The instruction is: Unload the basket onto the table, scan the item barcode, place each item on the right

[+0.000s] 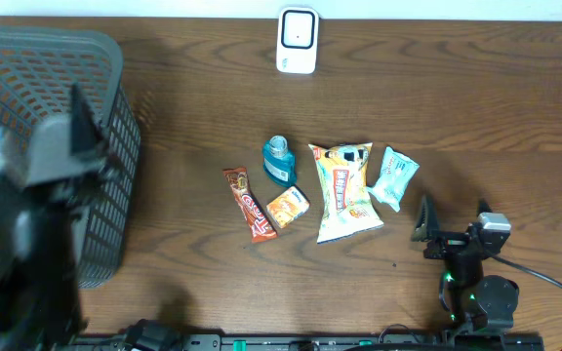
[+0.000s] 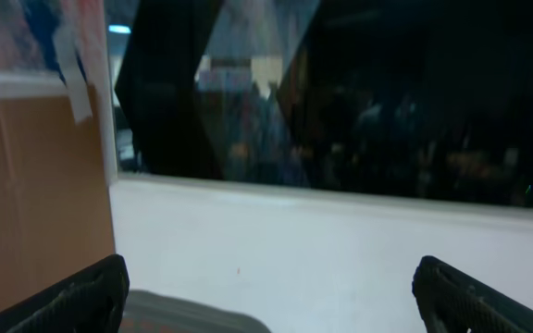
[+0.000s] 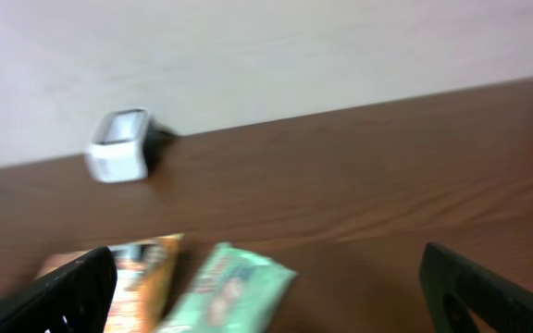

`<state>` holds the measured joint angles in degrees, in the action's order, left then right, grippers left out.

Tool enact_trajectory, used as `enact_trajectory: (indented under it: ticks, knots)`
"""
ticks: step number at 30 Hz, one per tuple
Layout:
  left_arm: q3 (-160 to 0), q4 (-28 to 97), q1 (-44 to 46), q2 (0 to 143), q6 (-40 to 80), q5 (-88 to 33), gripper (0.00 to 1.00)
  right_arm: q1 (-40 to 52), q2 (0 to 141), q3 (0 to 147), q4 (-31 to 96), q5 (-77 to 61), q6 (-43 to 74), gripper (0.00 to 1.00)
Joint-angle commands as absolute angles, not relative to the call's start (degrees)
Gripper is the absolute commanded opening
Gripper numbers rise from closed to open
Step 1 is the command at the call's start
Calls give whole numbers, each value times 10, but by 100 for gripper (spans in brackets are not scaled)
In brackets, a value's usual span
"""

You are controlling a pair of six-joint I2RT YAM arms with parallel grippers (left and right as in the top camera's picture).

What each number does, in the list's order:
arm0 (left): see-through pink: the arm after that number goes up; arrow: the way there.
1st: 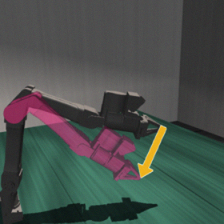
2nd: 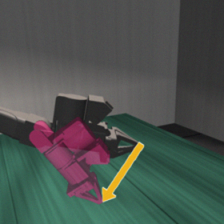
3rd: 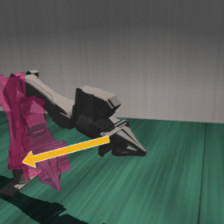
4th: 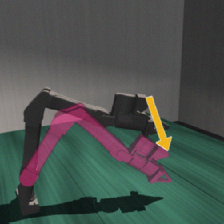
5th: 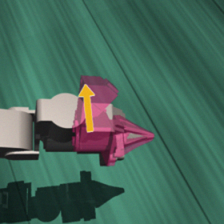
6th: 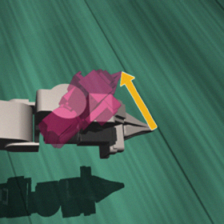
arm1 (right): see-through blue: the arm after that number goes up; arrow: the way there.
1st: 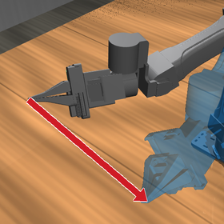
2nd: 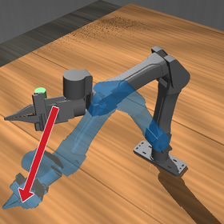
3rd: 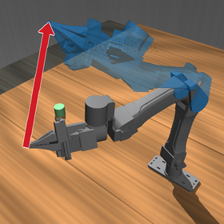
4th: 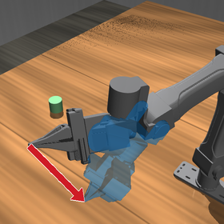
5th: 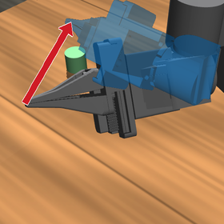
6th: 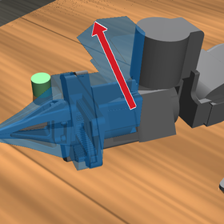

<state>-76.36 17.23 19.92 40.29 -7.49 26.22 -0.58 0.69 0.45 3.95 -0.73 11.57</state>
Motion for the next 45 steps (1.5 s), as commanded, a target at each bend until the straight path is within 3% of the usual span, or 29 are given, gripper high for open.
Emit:
enact_trajectory:
  ticks: [1, 11, 17, 23, 27, 35, 45]
  knots:
    - [-763, 176, 197, 343, -69, 232, 98, 1, 4, 3, 35, -119, 276, 99]
    - [-763, 196, 196, 197, -28, 93, 98, 1, 10, 3, 26, -396, 408, 99]
    - [-763, 198, 179, 129, -5, 92, 98, 1, 10, 3, 28, -526, 462, 99]
    - [-763, 201, 114, 85, -5, 78, 98, 1, 10, 3, 27, -550, 530, 99]
    - [-763, 205, 64, 69, 8, 0, 98, 1, 10, 3, 29, -550, 546, 99]
    - [-763, 203, 26, 10, 8, -27, 98, 1, 10, 3, 56, -602, 444, 99]
    - [-771, 189, 5, 2, 7, -19, 98, 1, 10, 3, 55, -587, 425, 99]
